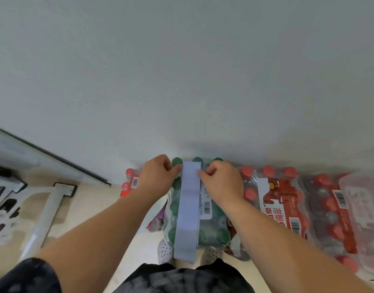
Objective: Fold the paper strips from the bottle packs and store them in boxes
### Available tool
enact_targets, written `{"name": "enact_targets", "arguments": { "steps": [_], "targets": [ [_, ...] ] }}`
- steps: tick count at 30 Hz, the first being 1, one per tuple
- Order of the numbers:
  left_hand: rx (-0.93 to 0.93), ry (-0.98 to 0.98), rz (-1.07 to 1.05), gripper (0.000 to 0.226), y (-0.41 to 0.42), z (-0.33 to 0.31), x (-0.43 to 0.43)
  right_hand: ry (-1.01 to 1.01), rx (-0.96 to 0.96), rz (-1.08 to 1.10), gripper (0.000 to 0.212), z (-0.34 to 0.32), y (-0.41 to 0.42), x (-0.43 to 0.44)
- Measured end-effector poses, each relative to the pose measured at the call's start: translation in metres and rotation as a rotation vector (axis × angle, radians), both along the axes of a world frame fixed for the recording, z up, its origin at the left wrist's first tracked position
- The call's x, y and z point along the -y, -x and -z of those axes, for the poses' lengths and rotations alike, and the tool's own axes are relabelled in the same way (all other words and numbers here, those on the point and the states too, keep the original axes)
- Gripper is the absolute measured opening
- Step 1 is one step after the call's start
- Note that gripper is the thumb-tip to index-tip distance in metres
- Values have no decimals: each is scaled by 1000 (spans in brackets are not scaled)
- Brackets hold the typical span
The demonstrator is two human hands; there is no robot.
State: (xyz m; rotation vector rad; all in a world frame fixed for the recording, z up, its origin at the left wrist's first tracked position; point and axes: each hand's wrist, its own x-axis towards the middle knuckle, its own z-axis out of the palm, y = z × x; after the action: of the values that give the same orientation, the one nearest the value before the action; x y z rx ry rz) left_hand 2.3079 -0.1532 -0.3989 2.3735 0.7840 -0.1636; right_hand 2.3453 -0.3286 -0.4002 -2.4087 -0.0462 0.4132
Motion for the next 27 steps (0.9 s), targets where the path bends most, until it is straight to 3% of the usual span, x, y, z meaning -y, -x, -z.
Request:
{"name": "enact_targets", "arguments": {
  "steps": [7, 11, 15, 20, 24, 27],
  "targets": [
    [-47, -2, -149, 32, 63, 11, -57, -195, 78, -66, 38, -20, 25, -32],
    [-98, 33, -160, 28, 91, 26, -100, -231, -1, -157, 35, -18, 51, -80],
    [-197, 74, -13, 22, 106, 50, -142, -171, -213, -230, 21, 10, 83, -141],
    [-325, 142, 278, 25, 104, 89, -186, -151, -576, -42, 52, 61, 115, -190],
    [-357, 129, 435, 32, 93, 122, -198, -106, -593, 150, 28, 97, 115, -196],
    [-356, 138, 554, 39, 81, 148, -193, -114, -593, 274, 39, 115, 108, -194]
  ]
}}
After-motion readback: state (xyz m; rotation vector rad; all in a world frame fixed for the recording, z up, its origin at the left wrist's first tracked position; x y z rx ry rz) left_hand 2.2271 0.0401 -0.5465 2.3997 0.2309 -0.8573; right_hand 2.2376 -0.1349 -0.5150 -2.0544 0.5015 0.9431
